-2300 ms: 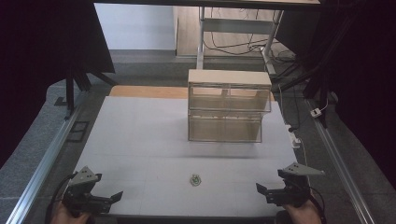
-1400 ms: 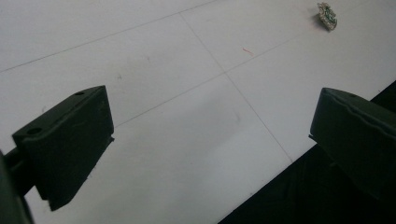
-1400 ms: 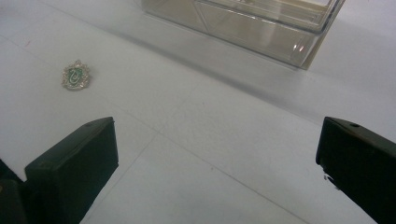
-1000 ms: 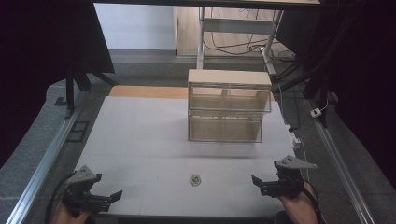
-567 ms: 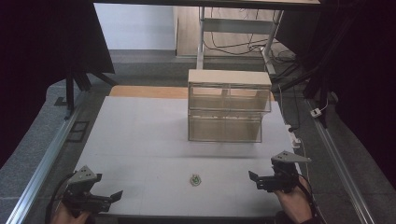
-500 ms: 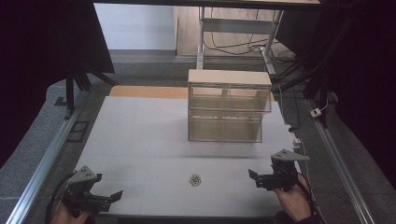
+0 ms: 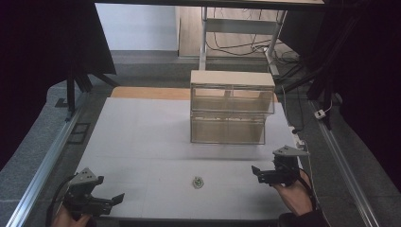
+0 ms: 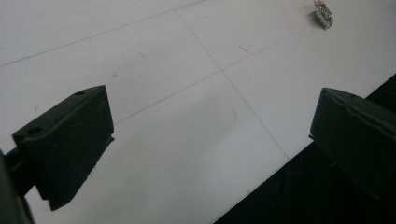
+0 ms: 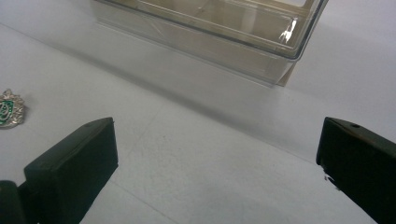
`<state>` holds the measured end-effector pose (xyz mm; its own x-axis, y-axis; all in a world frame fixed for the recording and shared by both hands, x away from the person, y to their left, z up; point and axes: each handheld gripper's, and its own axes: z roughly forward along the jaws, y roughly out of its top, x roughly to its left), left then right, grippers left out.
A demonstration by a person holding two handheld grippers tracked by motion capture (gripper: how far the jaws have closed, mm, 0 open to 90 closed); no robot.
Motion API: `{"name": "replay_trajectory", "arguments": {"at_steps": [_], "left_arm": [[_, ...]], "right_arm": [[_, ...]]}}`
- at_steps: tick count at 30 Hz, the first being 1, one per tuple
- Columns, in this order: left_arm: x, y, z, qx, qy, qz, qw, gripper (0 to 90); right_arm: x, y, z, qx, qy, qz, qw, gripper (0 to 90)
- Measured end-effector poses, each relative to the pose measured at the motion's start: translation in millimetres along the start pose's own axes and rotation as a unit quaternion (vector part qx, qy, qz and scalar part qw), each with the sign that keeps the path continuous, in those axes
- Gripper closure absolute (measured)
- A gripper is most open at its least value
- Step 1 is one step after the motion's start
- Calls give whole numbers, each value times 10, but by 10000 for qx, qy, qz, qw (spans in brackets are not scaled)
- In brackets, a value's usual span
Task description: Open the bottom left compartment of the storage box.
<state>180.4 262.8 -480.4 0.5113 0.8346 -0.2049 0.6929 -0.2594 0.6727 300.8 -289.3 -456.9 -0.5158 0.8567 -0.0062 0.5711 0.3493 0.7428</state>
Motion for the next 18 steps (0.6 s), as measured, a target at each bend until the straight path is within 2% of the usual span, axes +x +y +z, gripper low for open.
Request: {"name": "replay_trajectory", "arguments": {"at_steps": [5,9,18], "left_arm": [[1,0,0,1,-2,0,10000,0],[0,0,1,1,-1,0,10000,0],[1,1,2,9,6,1,10000,0]], "right_arm": [[-39,28,53,52,-14,-44,10000,0],[-86,42,90,54,-14,18,10000,0],[-172,83,219,143,-127,-74,9998,0]]}}
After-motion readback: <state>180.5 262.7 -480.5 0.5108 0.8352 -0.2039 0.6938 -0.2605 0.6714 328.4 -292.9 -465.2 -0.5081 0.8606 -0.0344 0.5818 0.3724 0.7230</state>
